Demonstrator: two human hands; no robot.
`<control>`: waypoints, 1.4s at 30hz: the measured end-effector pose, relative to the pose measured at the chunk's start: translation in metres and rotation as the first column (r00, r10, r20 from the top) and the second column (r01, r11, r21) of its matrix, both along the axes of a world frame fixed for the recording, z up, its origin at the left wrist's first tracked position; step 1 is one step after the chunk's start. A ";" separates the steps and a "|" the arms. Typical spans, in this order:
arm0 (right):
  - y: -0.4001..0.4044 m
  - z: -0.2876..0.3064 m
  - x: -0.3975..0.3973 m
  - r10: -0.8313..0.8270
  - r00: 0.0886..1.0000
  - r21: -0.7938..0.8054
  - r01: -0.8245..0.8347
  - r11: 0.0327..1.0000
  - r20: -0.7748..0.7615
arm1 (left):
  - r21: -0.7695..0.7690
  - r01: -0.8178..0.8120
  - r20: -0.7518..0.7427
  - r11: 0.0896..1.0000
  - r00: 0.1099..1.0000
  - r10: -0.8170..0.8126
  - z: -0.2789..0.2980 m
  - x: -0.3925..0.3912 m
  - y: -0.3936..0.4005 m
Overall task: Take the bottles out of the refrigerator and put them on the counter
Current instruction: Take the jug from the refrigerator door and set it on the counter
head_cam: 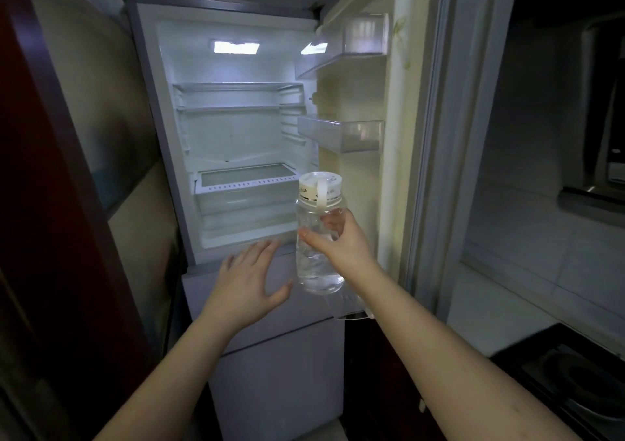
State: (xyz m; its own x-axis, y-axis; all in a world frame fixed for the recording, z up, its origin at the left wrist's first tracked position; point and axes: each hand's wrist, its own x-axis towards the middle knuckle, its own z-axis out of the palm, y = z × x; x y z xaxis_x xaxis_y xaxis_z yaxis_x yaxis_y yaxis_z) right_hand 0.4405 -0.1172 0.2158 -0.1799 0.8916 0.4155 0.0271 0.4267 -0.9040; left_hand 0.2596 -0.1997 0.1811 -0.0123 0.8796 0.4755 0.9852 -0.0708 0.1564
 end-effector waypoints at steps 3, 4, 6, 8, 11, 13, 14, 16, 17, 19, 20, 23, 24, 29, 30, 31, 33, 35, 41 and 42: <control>-0.017 -0.004 0.013 0.045 0.999 -0.006 -0.045 0.999 -0.012 | 0.003 -0.029 -0.009 1.000 1.000 0.029 -0.005 0.013 -0.023; -0.024 -0.006 0.018 0.063 0.998 -0.008 -0.063 0.998 -0.013 | 0.005 -0.040 0.001 0.999 0.999 0.040 -0.008 0.019 -0.032; -0.038 -0.009 0.032 0.089 0.996 -0.017 -0.089 0.996 -0.013 | -0.015 -0.066 0.009 0.998 0.998 0.066 -0.016 0.033 -0.049; -0.054 -0.012 0.047 0.103 0.995 -0.018 -0.103 0.994 -0.009 | -0.022 -0.082 0.007 0.996 0.997 0.082 -0.022 0.049 -0.062; -0.075 -0.015 0.073 0.122 0.992 -0.020 -0.122 0.992 -0.011 | 0.002 -0.058 0.005 0.998 0.998 0.058 -0.024 0.076 -0.079; -0.086 -0.017 0.087 0.136 0.991 -0.023 -0.137 0.990 -0.013 | 0.020 -0.047 0.010 0.999 0.999 0.047 -0.023 0.092 -0.088; -0.090 -0.019 0.093 0.147 0.989 -0.031 -0.148 0.989 -0.019 | 0.025 -0.047 0.009 0.999 0.999 0.047 -0.023 0.099 -0.092; -0.096 -0.021 0.104 0.158 0.987 -0.047 -0.160 0.986 -0.038 | 0.021 -0.043 -0.004 0.999 0.999 0.044 -0.022 0.112 -0.098; -0.098 -0.022 0.110 0.153 0.987 -0.054 -0.156 0.986 -0.049 | 0.014 -0.036 -0.017 0.999 0.999 0.036 -0.022 0.118 -0.099; -0.101 -0.022 0.124 0.136 0.987 -0.064 -0.141 0.988 -0.080 | 0.008 -0.013 -0.040 1.000 0.999 0.013 -0.020 0.131 -0.100; -0.102 -0.022 0.131 0.123 0.988 -0.070 -0.130 0.989 -0.095 | 0.010 0.002 -0.046 1.000 0.999 -0.002 -0.018 0.137 -0.100; -0.102 -0.021 0.155 0.056 0.993 -0.065 -0.063 0.996 -0.102 | 0.017 0.056 -0.077 0.998 0.996 -0.054 -0.014 0.155 -0.096; -0.101 -0.021 0.163 0.032 0.994 -0.060 -0.038 0.997 -0.101 | 0.018 0.074 -0.088 0.997 0.993 -0.072 -0.014 0.163 -0.093; -0.108 -0.020 0.210 -0.113 0.989 -0.064 0.107 0.992 -0.098 | 0.015 0.188 -0.157 0.982 0.970 -0.183 -0.021 0.208 -0.076; -0.111 -0.019 0.221 -0.148 0.985 -0.073 0.141 0.987 -0.092 | 0.008 0.219 -0.169 0.976 0.962 -0.214 -0.022 0.218 -0.073; -0.114 -0.019 0.233 -0.181 0.980 -0.078 0.175 0.982 -0.083 | 0.009 0.248 -0.178 0.969 0.954 -0.242 -0.023 0.227 -0.070; -0.122 -0.021 0.258 -0.247 0.968 -0.098 0.242 0.965 -0.043 | 0.014 0.308 -0.186 0.951 0.935 -0.300 -0.026 0.247 -0.064; -0.133 -0.022 0.283 -0.312 0.950 -0.112 0.309 0.945 -0.009 | 0.004 0.369 -0.177 0.930 0.915 -0.362 -0.030 0.267 -0.058; -0.178 -0.031 0.355 -0.525 0.851 -0.139 0.520 0.843 -0.001 | -0.044 0.558 -0.117 0.829 0.821 -0.559 -0.046 0.347 -0.050; -0.189 -0.034 0.366 -0.553 0.833 -0.138 0.548 0.825 0.003 | -0.039 0.603 -0.096 0.797 0.792 -0.604 -0.048 0.365 -0.053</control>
State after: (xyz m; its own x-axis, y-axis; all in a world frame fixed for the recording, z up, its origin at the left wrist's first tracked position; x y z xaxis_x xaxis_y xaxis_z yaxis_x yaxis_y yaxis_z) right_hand 0.8068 -0.3057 0.1816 0.3692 0.8837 0.2878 0.1893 0.2317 -0.9542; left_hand 0.6242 -0.2522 0.1335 0.5681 0.6954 0.4400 0.7528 -0.6552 0.0636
